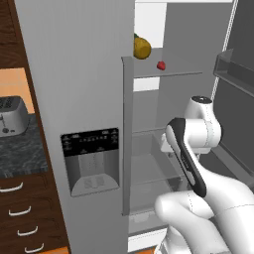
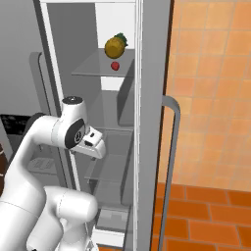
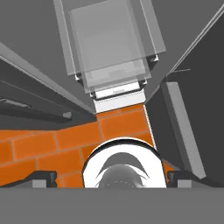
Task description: Take the strawberry from the fridge and place it on top of the pancake, located on the dining counter.
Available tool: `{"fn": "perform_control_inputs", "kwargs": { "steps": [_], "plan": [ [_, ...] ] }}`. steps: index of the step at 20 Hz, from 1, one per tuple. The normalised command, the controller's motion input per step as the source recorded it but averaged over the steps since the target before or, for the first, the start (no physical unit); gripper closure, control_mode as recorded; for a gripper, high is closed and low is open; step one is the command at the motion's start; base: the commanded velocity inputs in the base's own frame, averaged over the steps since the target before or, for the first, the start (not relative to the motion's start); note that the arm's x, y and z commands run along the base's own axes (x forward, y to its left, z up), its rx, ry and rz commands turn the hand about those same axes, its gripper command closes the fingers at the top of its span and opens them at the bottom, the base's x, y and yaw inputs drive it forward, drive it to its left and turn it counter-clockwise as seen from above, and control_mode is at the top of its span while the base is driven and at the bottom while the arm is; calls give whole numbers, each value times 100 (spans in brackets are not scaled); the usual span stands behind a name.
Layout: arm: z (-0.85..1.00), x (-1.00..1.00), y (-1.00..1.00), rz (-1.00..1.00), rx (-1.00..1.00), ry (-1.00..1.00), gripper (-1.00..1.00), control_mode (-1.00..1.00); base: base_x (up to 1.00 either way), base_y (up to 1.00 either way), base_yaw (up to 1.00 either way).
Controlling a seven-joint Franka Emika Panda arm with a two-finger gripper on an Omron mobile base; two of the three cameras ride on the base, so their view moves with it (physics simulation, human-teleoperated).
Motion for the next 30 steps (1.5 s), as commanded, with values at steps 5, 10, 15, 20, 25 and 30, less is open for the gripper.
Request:
{"fn": "perform_control_inputs", "kwargs": {
  "steps": [5,10,15,20,25,30],
  "plan": [
    [0,0,0,0,0,0,-100,100,35,0,11],
    [0,0,0,0,0,0,-100,100,52,0,0],
    [0,0,0,0,0,0,-100,100,41,-5,0],
    [0,0,0,0,0,0,-100,100,1,0,0],
    [2,0,0,0,0,-3,-100,-100,0,0,0],
    [74,2,-11,-1,0,-38,-100,-100,0,0,0]
  ]
}}
